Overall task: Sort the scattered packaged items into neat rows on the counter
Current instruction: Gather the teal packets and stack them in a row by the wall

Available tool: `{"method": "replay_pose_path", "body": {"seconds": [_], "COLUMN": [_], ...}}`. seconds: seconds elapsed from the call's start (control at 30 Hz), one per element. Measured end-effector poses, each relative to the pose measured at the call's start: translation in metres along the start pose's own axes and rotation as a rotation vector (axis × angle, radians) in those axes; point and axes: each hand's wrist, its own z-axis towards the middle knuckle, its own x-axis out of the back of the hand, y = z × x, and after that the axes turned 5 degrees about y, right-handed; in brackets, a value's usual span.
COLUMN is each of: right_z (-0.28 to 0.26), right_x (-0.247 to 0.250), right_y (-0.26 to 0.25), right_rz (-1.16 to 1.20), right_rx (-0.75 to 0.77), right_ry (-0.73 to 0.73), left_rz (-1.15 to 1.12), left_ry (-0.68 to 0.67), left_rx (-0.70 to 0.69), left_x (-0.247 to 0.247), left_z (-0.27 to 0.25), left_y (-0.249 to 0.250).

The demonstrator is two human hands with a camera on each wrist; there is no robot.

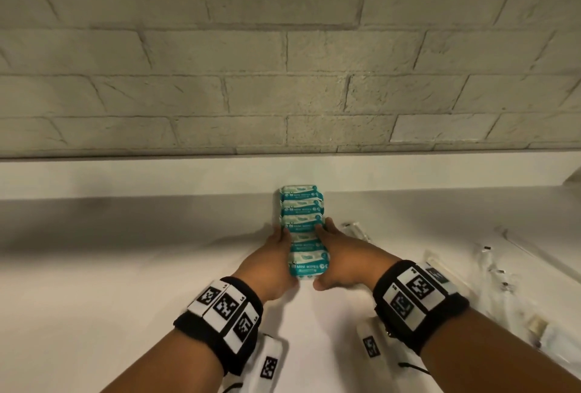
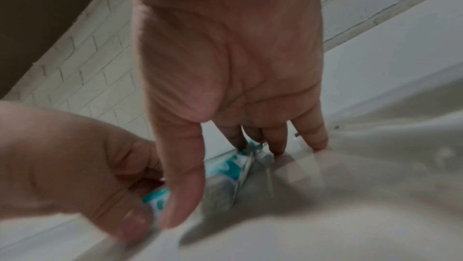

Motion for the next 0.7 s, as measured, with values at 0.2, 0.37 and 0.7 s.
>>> {"method": "replay_pose_path", "body": {"seconds": [0.2,0.37,0.7], "right_z": [0.018,0.039,0.066], "right_x": [0.032,0.028,0.032], "right_y": [0.000,-0.001,-0.007], "right_rz": [0.316,0.202,-0.141], "right_rx": [-0.052,-0.083,-0.046], "right_ry": [0.053,-0.004,-0.019], "left_rz": [-0.235,0.051,0.328], "left_ry": [-0.079,-0.131,-0.177], "left_rx": [0.011,-0.033,-0.006], "left_x": [0.014,0.018,0.011], "left_z": [0.001,0.004,0.007], "left_y": [0.009,0.015,0.024]}}
